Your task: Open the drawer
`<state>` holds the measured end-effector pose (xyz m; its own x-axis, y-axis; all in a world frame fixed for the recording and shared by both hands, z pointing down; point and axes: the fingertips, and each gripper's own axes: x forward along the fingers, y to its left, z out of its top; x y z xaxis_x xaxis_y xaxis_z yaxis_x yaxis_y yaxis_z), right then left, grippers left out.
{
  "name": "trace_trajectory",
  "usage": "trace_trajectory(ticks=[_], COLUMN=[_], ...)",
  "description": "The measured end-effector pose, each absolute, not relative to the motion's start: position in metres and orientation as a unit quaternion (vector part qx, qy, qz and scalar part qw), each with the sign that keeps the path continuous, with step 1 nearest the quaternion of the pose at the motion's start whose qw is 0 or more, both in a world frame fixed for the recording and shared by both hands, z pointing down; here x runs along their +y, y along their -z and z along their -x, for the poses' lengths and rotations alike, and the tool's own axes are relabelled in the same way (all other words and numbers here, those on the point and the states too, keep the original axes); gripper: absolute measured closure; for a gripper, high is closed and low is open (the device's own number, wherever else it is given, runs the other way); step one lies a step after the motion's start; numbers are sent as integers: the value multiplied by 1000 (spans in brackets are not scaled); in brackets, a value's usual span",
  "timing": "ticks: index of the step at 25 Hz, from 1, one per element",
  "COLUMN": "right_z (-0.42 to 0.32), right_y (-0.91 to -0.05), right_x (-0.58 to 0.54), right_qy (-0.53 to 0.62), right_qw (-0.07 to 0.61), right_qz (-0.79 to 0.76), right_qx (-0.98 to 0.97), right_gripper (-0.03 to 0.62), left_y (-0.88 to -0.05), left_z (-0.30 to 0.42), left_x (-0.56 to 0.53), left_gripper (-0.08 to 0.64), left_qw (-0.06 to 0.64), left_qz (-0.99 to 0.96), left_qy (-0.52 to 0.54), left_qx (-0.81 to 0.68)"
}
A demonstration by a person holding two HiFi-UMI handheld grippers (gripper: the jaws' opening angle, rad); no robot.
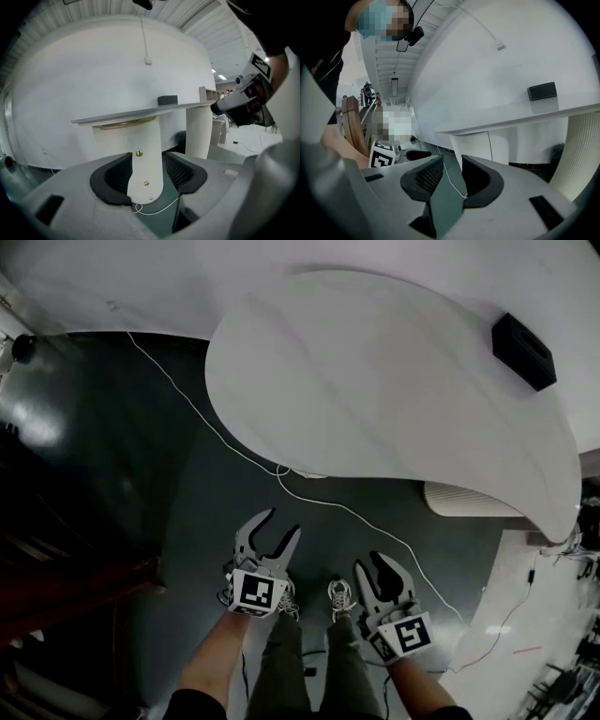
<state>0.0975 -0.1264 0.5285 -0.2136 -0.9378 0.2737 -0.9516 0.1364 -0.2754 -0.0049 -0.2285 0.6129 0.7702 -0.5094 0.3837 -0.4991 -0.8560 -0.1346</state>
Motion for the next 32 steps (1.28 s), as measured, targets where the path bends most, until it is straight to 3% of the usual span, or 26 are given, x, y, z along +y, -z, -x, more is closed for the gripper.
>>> trace_trajectory(ticks=[3, 9, 14, 20, 32], right_z=[-107, -118, -124, -126, -138], right_y=[-551, -587, -613, -636, -654], right_x=[-118, -96, -67, -43, -12], right_qy=[-206, -220, -248, -259, -272], right_qw=[23, 23, 13, 7, -14], right_qz=[-644, -667, -681, -693, -722], right_qx=[-737, -712, -688, -673, -636], right_gripper=[479, 479, 479, 479, 479], left_y=[-621, -635, -651, -667, -703], left_z=[-10, -37, -61, -82, -101], left_x=[-249, -279, -298, -321, -350], left_gripper=[333, 333, 333, 333, 333], left_qw=[29, -12, 36, 46, -16], left_qz=[941, 937, 936, 932, 911], left_qy=[212, 202, 227, 234, 249], left_qx=[263, 283, 267, 274, 329])
